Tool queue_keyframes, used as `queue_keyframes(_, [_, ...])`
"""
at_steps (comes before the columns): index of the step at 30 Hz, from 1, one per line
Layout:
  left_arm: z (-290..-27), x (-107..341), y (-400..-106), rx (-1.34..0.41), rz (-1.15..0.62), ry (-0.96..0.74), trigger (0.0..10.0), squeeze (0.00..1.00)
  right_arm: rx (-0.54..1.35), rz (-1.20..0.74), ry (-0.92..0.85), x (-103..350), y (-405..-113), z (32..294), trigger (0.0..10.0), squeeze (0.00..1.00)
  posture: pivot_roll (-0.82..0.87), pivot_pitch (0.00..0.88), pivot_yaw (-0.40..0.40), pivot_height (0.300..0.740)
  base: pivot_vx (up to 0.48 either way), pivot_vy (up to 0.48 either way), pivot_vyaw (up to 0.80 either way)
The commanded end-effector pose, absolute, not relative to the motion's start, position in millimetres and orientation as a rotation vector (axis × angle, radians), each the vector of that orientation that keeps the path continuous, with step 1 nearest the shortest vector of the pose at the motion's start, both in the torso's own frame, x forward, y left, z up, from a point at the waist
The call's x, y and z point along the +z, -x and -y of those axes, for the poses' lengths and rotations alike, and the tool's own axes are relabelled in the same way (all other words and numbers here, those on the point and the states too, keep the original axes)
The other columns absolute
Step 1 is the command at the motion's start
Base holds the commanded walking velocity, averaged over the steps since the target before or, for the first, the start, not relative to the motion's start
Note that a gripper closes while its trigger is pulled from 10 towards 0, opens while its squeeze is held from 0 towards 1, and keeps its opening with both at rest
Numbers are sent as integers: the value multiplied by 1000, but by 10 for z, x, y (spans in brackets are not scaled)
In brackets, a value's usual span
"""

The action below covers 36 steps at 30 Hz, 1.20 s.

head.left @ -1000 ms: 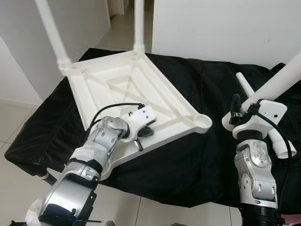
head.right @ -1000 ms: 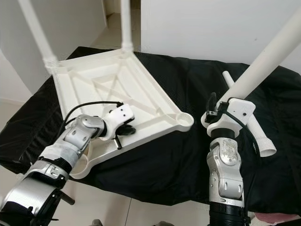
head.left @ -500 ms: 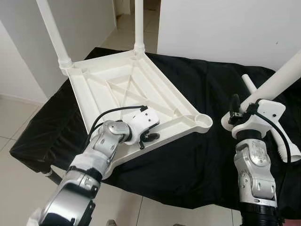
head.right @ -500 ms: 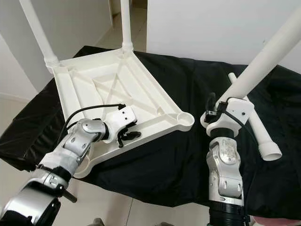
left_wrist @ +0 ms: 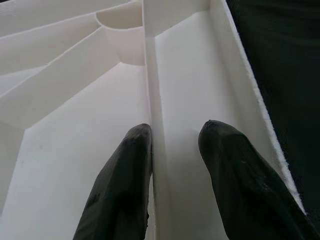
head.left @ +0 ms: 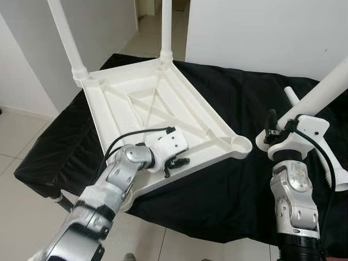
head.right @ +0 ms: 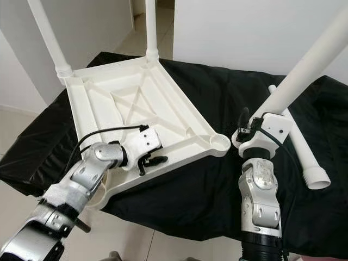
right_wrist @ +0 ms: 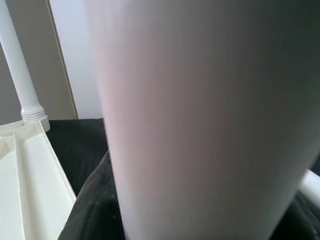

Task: Building children table

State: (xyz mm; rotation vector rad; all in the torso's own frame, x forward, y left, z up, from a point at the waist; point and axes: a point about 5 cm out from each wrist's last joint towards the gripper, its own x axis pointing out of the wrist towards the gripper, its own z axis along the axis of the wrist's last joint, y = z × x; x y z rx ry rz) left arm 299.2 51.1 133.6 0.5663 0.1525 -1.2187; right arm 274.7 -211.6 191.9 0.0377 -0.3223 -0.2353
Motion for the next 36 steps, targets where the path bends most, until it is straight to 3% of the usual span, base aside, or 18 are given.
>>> queue_keyframes(1, [-414, 1355, -2807, -1507, -185, -564, 10000, 0, -227, 342, -34, 1954, -2755, 2107, 10000, 0, -88, 0, 3, 740, 0, 0, 0])
queue_keyframes(7, [-456, 1348, -2645, -1603, -197, -564, 10000, 0, -188, 311, -36, 1914, -2780, 2062, 10000, 0, -87, 0, 5, 740, 0, 0, 0])
queue_keyframes(13, [-471, 1350, -2646, -1584, -193, -564, 10000, 0, -150, 264, -34, 1841, -2805, 2012, 10000, 0, -84, 0, 2, 740, 0, 0, 0])
queue_keyframes(16, [-502, 1455, -2852, -1414, -110, -572, 10000, 0, -112, 196, -14, 1755, -2844, 1946, 10000, 0, -81, 0, -1, 740, 0, 0, 0])
queue_keyframes(20, [-510, 1534, -2925, -1349, -69, -546, 10000, 0, -106, 173, -14, 1740, -2859, 1929, 10000, 0, -81, 0, -1, 740, 0, 0, 0])
queue_keyframes(25, [-537, 1815, -3027, -1180, 44, -384, 10000, 0, -29, 141, 17, 1720, -2904, 1884, 10000, 0, -80, 0, -7, 740, 0, 0, 0])
queue_keyframes(36, [-487, 1731, -3046, -1153, -23, -335, 10000, 0, -70, 210, 53, 1842, -2975, 1988, 10000, 0, -61, 0, -30, 740, 0, 0, 0])
